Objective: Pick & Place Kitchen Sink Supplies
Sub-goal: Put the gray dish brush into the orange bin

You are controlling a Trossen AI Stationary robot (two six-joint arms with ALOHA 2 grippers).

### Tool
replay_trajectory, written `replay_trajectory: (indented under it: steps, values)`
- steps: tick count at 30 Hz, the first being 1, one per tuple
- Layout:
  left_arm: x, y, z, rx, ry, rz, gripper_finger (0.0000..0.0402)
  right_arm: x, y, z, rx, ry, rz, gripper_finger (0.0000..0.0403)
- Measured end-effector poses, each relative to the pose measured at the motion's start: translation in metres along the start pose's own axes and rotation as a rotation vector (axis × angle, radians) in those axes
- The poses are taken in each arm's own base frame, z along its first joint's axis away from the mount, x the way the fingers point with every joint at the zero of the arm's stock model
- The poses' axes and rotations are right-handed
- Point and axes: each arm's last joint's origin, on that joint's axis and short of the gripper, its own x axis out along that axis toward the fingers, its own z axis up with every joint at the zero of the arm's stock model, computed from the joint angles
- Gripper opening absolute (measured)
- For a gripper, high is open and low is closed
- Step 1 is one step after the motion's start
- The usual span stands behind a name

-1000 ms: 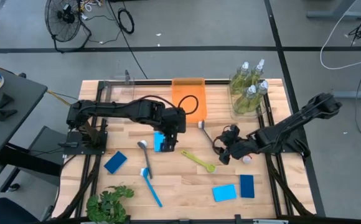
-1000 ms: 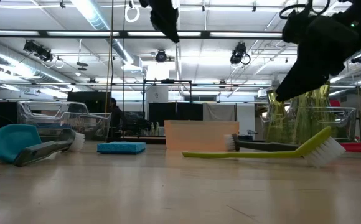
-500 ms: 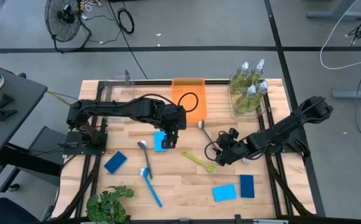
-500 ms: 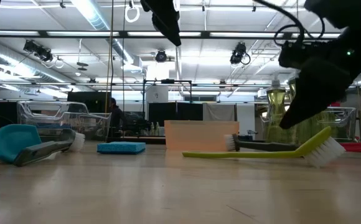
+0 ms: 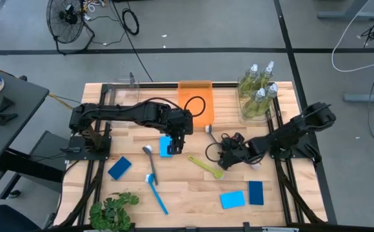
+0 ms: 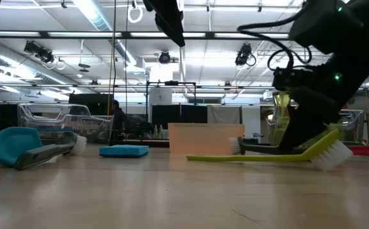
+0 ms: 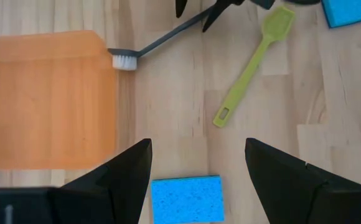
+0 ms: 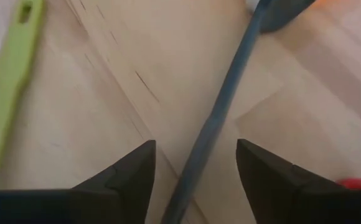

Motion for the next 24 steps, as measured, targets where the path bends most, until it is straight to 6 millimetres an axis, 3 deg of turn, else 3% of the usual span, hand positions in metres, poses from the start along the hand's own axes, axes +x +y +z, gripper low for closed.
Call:
replay_trajectory:
  steps: [5, 17, 21, 24]
  values:
    - [0.0, 0.0, 0.0, 0.0, 0.001, 0.0, 0.0264, 0.006, -0.004, 0.001, 0.018, 0.037, -0.003, 0.0187]
    - [-0.002, -0.001, 0.0, -0.021, -0.012, -0.026, 0.0264, 0.007, -0.005, 0.002, 0.024, 0.05, 0.007, 0.0056]
    - [-0.013, 0.0, 0.003, -0.025, -0.076, -0.025, 0.0264, 0.007, -0.005, 0.003, 0.024, 0.048, 0.008, 0.0017]
    - [-0.029, 0.002, 0.005, -0.031, -0.152, -0.024, 0.0264, 0.007, -0.004, 0.003, 0.027, 0.044, 0.013, 0.0012]
